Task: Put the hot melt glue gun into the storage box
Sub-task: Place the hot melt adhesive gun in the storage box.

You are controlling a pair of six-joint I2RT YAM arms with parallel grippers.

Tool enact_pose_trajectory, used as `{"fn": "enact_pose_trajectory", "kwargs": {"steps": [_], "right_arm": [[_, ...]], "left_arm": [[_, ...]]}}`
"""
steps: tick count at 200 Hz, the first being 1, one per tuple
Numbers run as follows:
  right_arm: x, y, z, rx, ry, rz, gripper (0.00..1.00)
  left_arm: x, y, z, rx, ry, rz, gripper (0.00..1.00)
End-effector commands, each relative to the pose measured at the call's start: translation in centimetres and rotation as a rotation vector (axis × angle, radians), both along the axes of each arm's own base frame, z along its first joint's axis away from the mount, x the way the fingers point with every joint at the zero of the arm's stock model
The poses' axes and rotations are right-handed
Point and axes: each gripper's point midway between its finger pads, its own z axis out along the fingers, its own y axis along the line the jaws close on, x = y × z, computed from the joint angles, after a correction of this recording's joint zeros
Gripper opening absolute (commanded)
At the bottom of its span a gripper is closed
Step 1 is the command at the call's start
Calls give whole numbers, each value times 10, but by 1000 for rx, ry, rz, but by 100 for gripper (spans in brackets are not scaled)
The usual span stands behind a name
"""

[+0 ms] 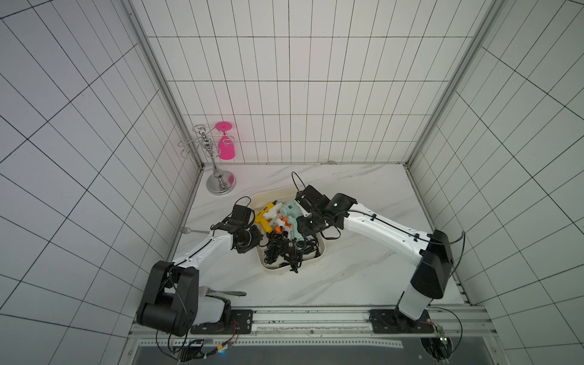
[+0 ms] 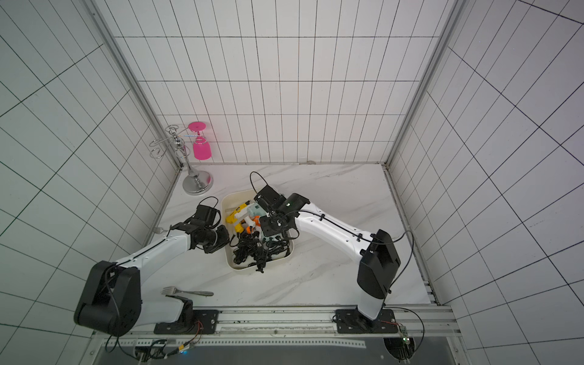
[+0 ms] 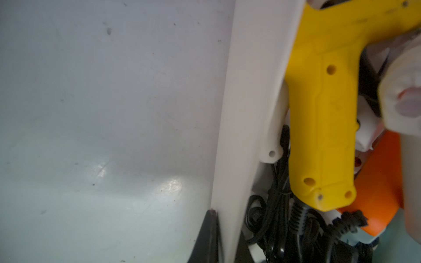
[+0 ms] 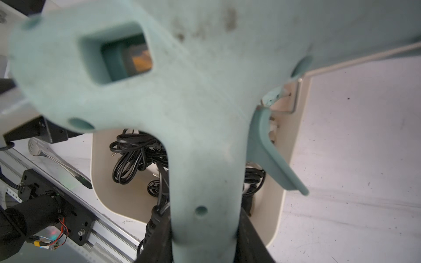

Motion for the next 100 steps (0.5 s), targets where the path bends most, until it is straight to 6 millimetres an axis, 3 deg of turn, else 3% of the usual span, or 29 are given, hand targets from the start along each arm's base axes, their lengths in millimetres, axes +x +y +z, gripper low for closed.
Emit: {"fn": "enact_pose_trajectory", "kwargs": {"steps": [1,28,57,77,100], "right_arm": [[3,11,-15,-6,-35,2,10],[2,14,-32,-35,-36,2,10],[26,12,-36,-79,-104,-56,10],[54,8,-24,-50,-139,-146,10],[85,12,6,13,-195,-214,10]], "left_arm": [[-10,-23,-3,-94,39,20,8],[-12,-24,-8,-91,44,28,7],[-14,-23,-8,-80,45,15,7],[-13,-21,-2,-69,28,10,8],[-11,-20,8,-69,-6,9,8]]}}
